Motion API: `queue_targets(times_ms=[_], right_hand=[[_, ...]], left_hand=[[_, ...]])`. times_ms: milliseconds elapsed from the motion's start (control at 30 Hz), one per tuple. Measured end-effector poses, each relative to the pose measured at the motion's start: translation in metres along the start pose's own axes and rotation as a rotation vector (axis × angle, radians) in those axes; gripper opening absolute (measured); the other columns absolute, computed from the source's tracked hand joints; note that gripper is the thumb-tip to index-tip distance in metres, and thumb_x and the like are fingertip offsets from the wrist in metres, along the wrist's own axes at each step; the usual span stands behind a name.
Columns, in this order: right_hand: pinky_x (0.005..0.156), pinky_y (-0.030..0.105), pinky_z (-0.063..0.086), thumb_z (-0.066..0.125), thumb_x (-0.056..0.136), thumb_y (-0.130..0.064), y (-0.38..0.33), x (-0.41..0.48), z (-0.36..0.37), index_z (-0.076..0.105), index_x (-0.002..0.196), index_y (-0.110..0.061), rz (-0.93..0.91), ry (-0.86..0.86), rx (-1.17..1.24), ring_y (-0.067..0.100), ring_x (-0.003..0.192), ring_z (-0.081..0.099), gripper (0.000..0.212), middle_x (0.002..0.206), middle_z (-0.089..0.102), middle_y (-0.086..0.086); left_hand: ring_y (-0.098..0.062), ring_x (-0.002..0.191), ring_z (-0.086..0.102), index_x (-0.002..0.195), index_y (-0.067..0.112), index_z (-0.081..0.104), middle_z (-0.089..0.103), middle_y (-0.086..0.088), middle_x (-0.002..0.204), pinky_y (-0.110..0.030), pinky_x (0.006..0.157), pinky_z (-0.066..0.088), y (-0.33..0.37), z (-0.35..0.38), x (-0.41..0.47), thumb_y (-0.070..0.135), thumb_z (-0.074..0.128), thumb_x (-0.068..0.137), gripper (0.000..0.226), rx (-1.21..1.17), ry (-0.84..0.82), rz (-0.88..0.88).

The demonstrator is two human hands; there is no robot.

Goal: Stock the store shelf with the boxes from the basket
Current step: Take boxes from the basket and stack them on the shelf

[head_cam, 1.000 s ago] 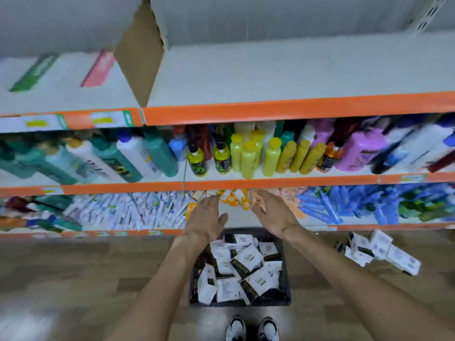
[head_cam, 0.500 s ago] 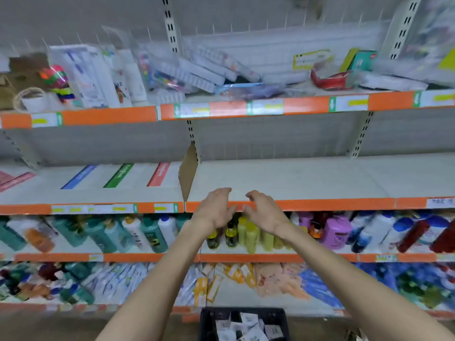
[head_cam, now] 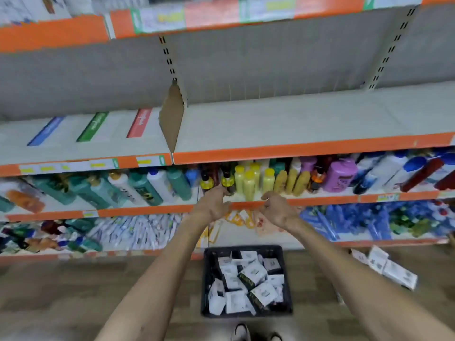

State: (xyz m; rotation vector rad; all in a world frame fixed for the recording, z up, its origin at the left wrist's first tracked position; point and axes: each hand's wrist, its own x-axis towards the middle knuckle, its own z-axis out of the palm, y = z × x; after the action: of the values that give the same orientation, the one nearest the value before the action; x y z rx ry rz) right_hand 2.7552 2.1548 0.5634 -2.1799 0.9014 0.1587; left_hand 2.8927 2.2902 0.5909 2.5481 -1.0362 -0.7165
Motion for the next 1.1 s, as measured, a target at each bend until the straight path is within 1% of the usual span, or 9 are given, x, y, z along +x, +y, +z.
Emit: queue_targets(times_ms=[167, 300, 433, 567, 733, 833, 933, 1033, 1100], right_hand=[[0.090, 0.034, 0.047, 0.053, 0.096, -0.023, 0.079, 0.041, 0.094, 0.045, 0.133, -0.010, 0.170, -0.154, -0.022, 0.030, 0.114, 0.057, 0.040, 0.126, 0.059, 0.013], [0.060, 0.025, 0.041, 0.054, 0.096, -0.025, 0.147, 0.087, 0.164, 0.053, 0.123, -0.007, 0.243, -0.194, -0.061, 0.023, 0.086, 0.059, 0.033, 0.094, 0.061, 0.008], [0.079, 0.029, 0.048, 0.056, 0.092, -0.019, 0.212, 0.140, 0.231, 0.055, 0.126, -0.008, 0.333, -0.183, 0.016, 0.028, 0.100, 0.063, 0.035, 0.109, 0.067, 0.012], [0.082, 0.039, 0.054, 0.057, 0.093, -0.023, 0.279, 0.184, 0.304, 0.051, 0.128, -0.010, 0.354, -0.246, 0.001, 0.028, 0.096, 0.062, 0.037, 0.111, 0.064, 0.012], [0.082, 0.039, 0.049, 0.064, 0.090, -0.030, 0.375, 0.199, 0.400, 0.045, 0.125, -0.007, 0.429, -0.435, -0.009, 0.029, 0.102, 0.056, 0.045, 0.121, 0.056, 0.014], [0.085, 0.037, 0.047, 0.069, 0.085, -0.041, 0.421, 0.195, 0.442, 0.032, 0.139, -0.001, 0.562, -0.522, -0.023, 0.031, 0.111, 0.052, 0.078, 0.124, 0.050, 0.016], [0.077, 0.031, 0.045, 0.075, 0.078, -0.047, 0.452, 0.187, 0.471, 0.008, 0.149, 0.005, 0.702, -0.557, 0.098, 0.023, 0.099, 0.052, 0.110, 0.114, 0.047, 0.010], [0.095, 0.039, 0.047, 0.080, 0.074, -0.043, 0.470, 0.179, 0.490, 0.009, 0.148, 0.000, 0.714, -0.581, 0.228, 0.027, 0.118, 0.050, 0.111, 0.133, 0.038, 0.010], [0.100, 0.044, 0.047, 0.082, 0.070, -0.045, 0.476, 0.179, 0.494, 0.011, 0.146, -0.002, 0.758, -0.554, 0.306, 0.027, 0.121, 0.048, 0.113, 0.128, 0.039, 0.007]], left_hand=[[-0.027, 0.128, 0.048, 0.141, 0.010, 0.042, 0.046, -0.010, 0.144, -0.033, 0.104, 0.042, -0.075, 0.112, 0.046, 0.023, 0.055, 0.094, 0.049, 0.007, -0.236, -0.126], [-0.027, 0.103, 0.063, 0.133, 0.012, 0.049, 0.062, -0.011, 0.123, -0.035, 0.087, 0.052, -0.128, 0.200, 0.086, 0.025, 0.053, 0.095, 0.040, 0.006, -0.345, -0.197], [-0.025, 0.113, 0.059, 0.138, 0.013, 0.046, 0.056, -0.008, 0.134, -0.029, 0.092, 0.048, -0.173, 0.288, 0.128, 0.022, 0.053, 0.095, 0.045, -0.024, -0.378, -0.230], [-0.024, 0.125, 0.050, 0.138, 0.012, 0.045, 0.046, -0.007, 0.142, -0.032, 0.102, 0.044, -0.218, 0.379, 0.164, 0.021, 0.056, 0.094, 0.046, -0.058, -0.442, -0.253], [-0.027, 0.122, 0.050, 0.139, 0.009, 0.041, 0.044, -0.010, 0.142, -0.035, 0.095, 0.045, -0.269, 0.496, 0.189, 0.019, 0.053, 0.095, 0.046, -0.067, -0.576, -0.298], [-0.027, 0.100, 0.053, 0.126, 0.004, 0.043, 0.048, -0.016, 0.128, -0.035, 0.077, 0.043, -0.283, 0.551, 0.193, 0.024, 0.053, 0.096, 0.038, -0.070, -0.604, -0.349], [-0.030, 0.105, 0.052, 0.133, 0.002, 0.033, 0.040, -0.017, 0.131, -0.035, 0.078, 0.043, -0.289, 0.587, 0.194, 0.029, 0.051, 0.097, 0.048, -0.085, -0.614, -0.358], [-0.032, 0.107, 0.055, 0.137, 0.000, 0.022, 0.041, -0.018, 0.132, -0.042, 0.082, 0.051, -0.293, 0.602, 0.199, 0.029, 0.057, 0.095, 0.061, -0.279, -0.553, -0.491], [-0.034, 0.107, 0.059, 0.140, -0.001, 0.011, 0.048, -0.017, 0.123, -0.041, 0.074, 0.055, -0.296, 0.607, 0.206, 0.023, 0.063, 0.092, 0.075, -0.460, -0.524, -0.593]])
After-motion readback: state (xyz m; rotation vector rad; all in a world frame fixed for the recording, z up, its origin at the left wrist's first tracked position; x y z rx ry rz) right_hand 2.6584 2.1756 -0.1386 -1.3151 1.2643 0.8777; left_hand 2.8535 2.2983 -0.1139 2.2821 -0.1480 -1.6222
